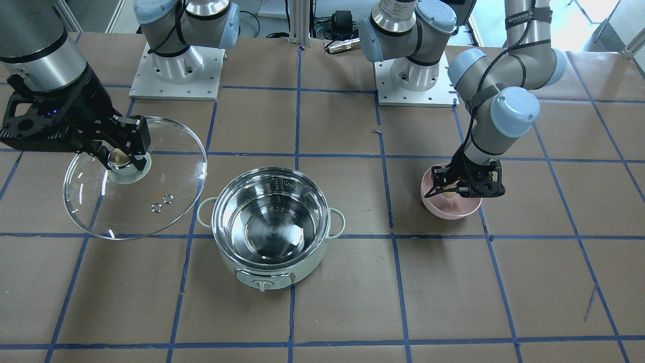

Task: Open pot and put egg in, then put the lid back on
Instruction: 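Lift the egg out of the pink bowl with the left gripper, then carry the egg over the pot and release it inside with the left gripper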

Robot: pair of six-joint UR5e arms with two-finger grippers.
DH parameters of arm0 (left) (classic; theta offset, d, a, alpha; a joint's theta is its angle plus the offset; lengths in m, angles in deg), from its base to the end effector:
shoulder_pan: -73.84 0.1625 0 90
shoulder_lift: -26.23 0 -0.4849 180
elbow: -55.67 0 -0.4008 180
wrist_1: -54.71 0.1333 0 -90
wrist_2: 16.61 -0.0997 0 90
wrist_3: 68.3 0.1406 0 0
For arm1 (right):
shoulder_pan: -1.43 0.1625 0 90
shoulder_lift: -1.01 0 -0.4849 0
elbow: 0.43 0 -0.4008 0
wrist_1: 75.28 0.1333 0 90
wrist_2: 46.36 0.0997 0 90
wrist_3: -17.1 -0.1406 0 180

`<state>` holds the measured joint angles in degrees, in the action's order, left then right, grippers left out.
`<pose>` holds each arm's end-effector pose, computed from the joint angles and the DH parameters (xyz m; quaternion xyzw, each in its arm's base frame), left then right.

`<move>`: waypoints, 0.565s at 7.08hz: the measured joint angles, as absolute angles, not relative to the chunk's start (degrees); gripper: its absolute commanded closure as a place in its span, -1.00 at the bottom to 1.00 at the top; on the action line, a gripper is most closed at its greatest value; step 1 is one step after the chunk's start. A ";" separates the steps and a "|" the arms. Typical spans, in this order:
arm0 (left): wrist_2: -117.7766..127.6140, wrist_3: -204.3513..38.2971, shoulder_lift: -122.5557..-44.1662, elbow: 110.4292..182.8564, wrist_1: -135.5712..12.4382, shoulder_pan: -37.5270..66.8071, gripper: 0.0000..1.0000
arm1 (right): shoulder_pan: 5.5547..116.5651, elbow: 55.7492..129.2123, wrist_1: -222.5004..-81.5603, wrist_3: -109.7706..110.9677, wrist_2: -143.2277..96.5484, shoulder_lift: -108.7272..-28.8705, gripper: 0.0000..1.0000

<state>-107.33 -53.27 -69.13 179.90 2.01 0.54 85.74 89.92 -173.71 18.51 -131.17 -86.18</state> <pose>0.0028 -0.4671 0.2454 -0.0144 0.9997 0.0209 0.0006 0.0921 -0.5479 0.4944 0.0352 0.9973 -0.0486 0.0423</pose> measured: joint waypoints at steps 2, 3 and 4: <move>-106.89 -56.29 -64.65 172.93 -9.96 -1.91 1.00 | 85.72 89.92 -173.72 18.51 -131.12 -86.18 0.04; -106.73 -60.60 -64.15 168.81 -13.41 -5.65 1.00 | 85.72 89.92 -173.72 18.51 -131.10 -86.18 0.04; -106.63 -65.39 -64.39 165.26 -14.56 -10.87 1.00 | 85.72 89.93 -173.72 18.51 -131.09 -86.18 0.04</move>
